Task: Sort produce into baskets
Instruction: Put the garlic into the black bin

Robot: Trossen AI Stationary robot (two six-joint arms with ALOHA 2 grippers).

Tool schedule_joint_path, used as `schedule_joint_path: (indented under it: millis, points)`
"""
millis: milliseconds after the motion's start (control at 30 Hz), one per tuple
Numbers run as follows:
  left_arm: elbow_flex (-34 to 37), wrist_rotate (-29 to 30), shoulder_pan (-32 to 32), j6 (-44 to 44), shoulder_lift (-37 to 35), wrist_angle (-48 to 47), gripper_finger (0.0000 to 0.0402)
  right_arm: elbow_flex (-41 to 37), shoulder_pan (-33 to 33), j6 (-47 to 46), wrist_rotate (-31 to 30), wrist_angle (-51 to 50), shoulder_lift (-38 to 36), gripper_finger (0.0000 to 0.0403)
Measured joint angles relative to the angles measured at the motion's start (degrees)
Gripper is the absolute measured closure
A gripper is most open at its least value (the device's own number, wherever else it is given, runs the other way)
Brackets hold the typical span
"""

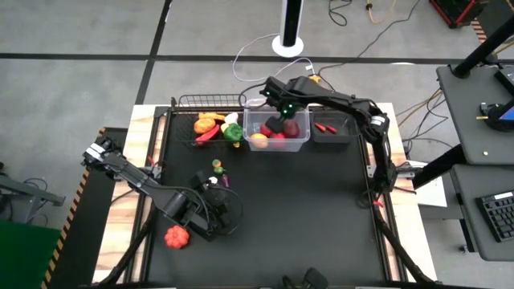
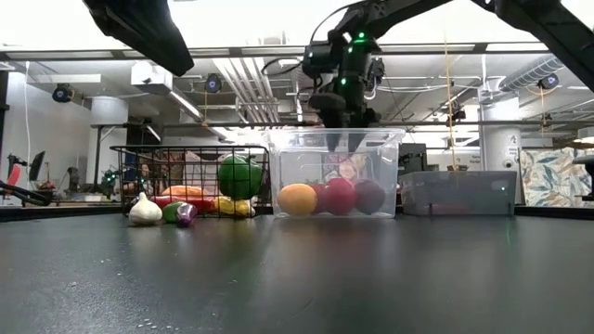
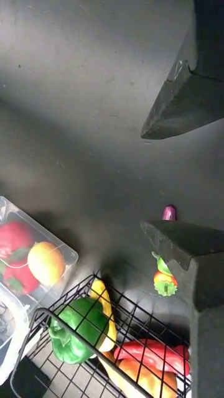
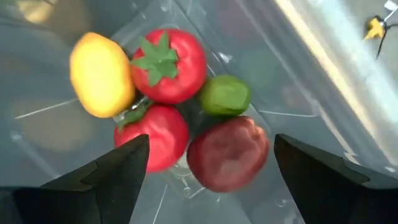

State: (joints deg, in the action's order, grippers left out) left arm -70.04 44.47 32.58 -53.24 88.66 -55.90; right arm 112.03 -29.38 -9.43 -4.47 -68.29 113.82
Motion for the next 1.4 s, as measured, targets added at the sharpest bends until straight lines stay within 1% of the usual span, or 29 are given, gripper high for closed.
schedule_joint_path:
  millis: [167, 300, 433, 533, 667, 767, 900, 1033, 1100, 1200, 1267, 1400]
  points:
    - [0.00, 0.00, 0.00, -0.17, 0.00, 0.10, 0.0196, 0.00, 1.38, -0.39, -0.10, 0.09, -3.78, 0.0074]
    - [0.00, -0.02, -0.07, -2.47, 0.00, 0.46, 0.0196, -0.01, 3.83, -0.45, -0.81, 0.43, -7.39, 0.0080]
    - [-0.16, -0.02, -0.48, -4.00, 0.00, 0.84, 0.0196, -1.19, 7.37, -0.51, -5.40, 0.60, -11.24, 0.0084]
    - [-0.51, -0.16, -0.89, -4.52, 0.00, 0.96, 0.0196, -4.32, 10.50, -0.65, -8.28, 1.62, -15.17, 0.0085]
    - [-0.63, -3.69, -1.93, -4.68, 0.00, 2.18, 0.0196, -11.61, 14.89, -1.52, -10.81, 6.10, -21.77, 0.0083]
    - [-0.63, -6.83, -3.19, -4.76, 0.30, 3.40, 0.0196, -18.86, 18.10, -2.58, -11.10, 11.52, -27.17, 0.0084]
    - [-0.61, -11.98, -5.07, -4.13, 0.97, 3.41, 0.0196, -29.45, 22.53, -2.67, -11.21, 21.24, -34.23, 0.0089]
    - [-0.37, -18.08, -6.57, -0.54, 1.27, 3.41, 0.0197, -39.18, 26.50, -4.11, -11.32, 30.68, -39.87, 0.0089]
    - [-0.31, -20.25, -6.94, 2.25, 1.29, 3.43, 0.0198, -43.25, 28.55, -4.16, -11.71, 34.69, -42.07, 0.0086]
    - [0.03, -21.57, -7.10, 6.19, 1.29, 3.61, 0.0203, -48.95, 31.05, -4.12, -12.15, 40.96, -44.46, 0.0083]
    - [0.22, -22.21, -7.18, 8.31, 1.29, 3.52, 0.0207, -52.44, 32.62, -4.72, -12.14, 44.61, -45.49, 0.0083]
    - [0.46, -25.69, -7.37, 11.46, 1.29, 3.53, 0.0220, -57.43, 34.80, -6.74, -12.15, 51.11, -46.35, 0.0086]
